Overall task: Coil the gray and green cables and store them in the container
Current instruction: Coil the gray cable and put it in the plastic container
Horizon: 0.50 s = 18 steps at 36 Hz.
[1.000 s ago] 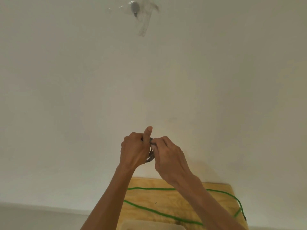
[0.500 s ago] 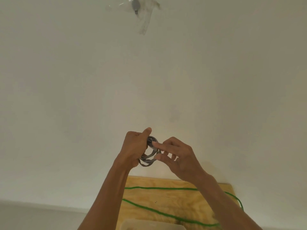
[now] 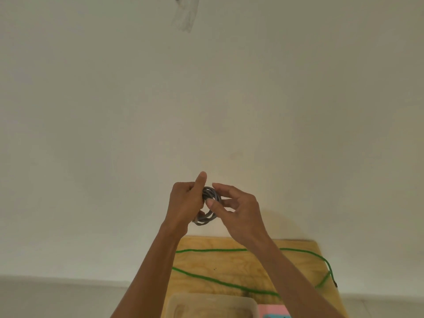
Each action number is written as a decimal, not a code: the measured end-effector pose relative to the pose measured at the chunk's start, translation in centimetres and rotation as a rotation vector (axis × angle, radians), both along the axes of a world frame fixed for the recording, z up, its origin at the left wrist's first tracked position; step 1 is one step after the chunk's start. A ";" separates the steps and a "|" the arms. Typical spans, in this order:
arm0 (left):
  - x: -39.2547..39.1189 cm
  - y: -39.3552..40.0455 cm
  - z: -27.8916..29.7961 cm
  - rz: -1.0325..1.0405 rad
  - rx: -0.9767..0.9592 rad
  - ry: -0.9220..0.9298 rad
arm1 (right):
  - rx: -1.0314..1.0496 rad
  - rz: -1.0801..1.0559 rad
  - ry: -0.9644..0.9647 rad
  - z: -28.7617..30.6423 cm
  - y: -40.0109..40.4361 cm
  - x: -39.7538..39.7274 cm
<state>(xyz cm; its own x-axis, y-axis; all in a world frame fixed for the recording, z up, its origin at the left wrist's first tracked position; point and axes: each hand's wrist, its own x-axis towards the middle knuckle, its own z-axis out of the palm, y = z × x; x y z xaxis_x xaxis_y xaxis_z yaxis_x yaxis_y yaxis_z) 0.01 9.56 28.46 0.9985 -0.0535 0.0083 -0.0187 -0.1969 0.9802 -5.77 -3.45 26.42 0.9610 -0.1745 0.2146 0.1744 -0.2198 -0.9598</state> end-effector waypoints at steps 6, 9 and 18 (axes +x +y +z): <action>-0.4 1.4 -2.4 -0.097 -0.010 0.099 | 0.053 -0.119 0.058 -2.3 1.2 -0.3; -0.5 2.3 -4.2 -0.102 0.004 0.092 | 0.040 -0.141 0.085 -3.6 2.0 -0.5; -0.7 6.4 -9.6 -0.151 0.003 0.148 | 0.063 -0.221 0.216 -9.3 5.4 -1.6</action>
<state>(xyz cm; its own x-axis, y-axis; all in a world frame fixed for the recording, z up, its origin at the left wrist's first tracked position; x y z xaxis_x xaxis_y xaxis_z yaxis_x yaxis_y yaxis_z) -0.65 15.99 18.83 0.9694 -0.2025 -0.1387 0.0964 -0.2053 0.9739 -7.41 1.90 17.11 0.9204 -0.3910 -0.0083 -0.0806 -0.1689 -0.9823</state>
